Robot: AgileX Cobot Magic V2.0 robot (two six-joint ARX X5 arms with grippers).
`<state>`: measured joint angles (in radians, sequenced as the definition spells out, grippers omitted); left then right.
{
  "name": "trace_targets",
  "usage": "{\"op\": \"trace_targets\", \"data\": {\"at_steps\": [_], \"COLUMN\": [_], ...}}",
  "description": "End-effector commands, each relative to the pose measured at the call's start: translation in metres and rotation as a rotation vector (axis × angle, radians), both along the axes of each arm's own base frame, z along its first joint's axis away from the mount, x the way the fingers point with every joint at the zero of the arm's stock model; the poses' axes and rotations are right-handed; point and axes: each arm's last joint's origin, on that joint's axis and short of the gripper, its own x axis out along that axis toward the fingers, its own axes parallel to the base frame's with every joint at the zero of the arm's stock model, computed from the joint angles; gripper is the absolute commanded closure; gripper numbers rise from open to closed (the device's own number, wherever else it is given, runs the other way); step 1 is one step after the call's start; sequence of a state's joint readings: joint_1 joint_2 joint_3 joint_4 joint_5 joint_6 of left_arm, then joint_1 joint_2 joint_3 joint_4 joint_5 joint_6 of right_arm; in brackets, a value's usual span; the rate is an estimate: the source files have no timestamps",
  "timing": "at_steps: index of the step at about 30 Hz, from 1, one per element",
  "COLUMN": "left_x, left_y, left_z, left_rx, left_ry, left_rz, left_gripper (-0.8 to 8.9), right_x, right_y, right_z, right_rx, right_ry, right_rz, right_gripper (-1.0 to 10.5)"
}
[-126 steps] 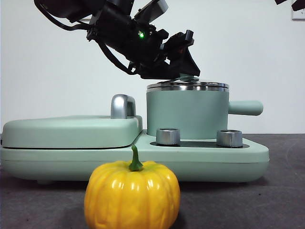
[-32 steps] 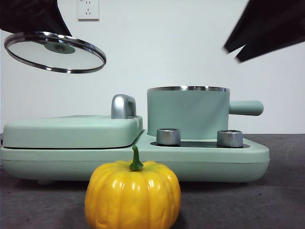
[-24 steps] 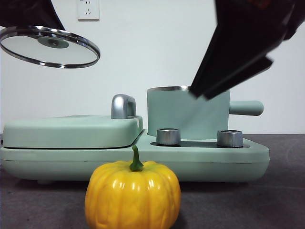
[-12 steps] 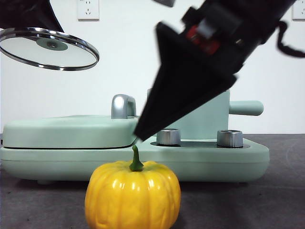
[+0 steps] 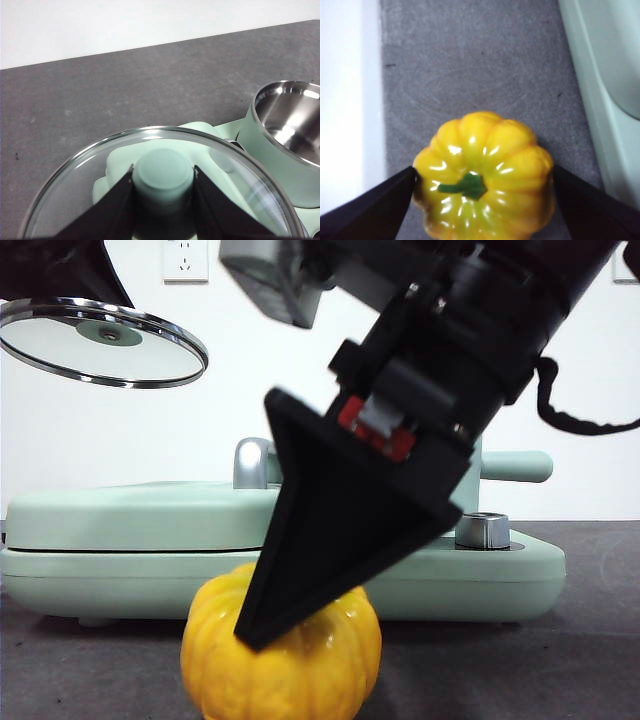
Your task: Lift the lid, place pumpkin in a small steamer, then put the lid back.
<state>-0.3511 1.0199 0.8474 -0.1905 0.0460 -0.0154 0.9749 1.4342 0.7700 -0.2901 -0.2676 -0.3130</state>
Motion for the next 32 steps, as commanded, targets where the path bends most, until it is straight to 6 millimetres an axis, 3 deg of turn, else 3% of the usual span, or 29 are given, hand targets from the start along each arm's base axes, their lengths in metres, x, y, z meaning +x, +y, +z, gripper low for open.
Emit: {"op": "trace_targets", "data": {"at_steps": [1, 12, 17, 23, 32], "left_x": [0.001, 0.001, 0.001, 0.001, 0.001], "left_y": [0.000, 0.000, 0.000, 0.000, 0.000], "left_z": [0.008, 0.008, 0.008, 0.008, 0.008], "left_rx": [-0.010, -0.004, -0.004, -0.004, -0.004], "left_ry": [-0.047, -0.049, -0.049, -0.049, -0.049], "left_rz": [0.005, 0.015, 0.015, 0.016, 0.016], "left_gripper": [7.98, 7.98, 7.98, 7.98, 7.98], "right_x": [0.001, -0.001, -0.001, -0.002, 0.004], "right_y": [0.007, 0.007, 0.006, 0.004, -0.006], "right_z": [-0.005, -0.008, 0.001, 0.028, 0.090], "right_rx": [-0.013, -0.023, -0.024, 0.027, 0.046], "right_ry": [0.024, 0.124, 0.150, 0.160, 0.238], "right_rz": [-0.011, -0.078, -0.111, -0.164, -0.334], "right_gripper": [5.1, 5.5, 5.5, 5.6, 5.7]}}
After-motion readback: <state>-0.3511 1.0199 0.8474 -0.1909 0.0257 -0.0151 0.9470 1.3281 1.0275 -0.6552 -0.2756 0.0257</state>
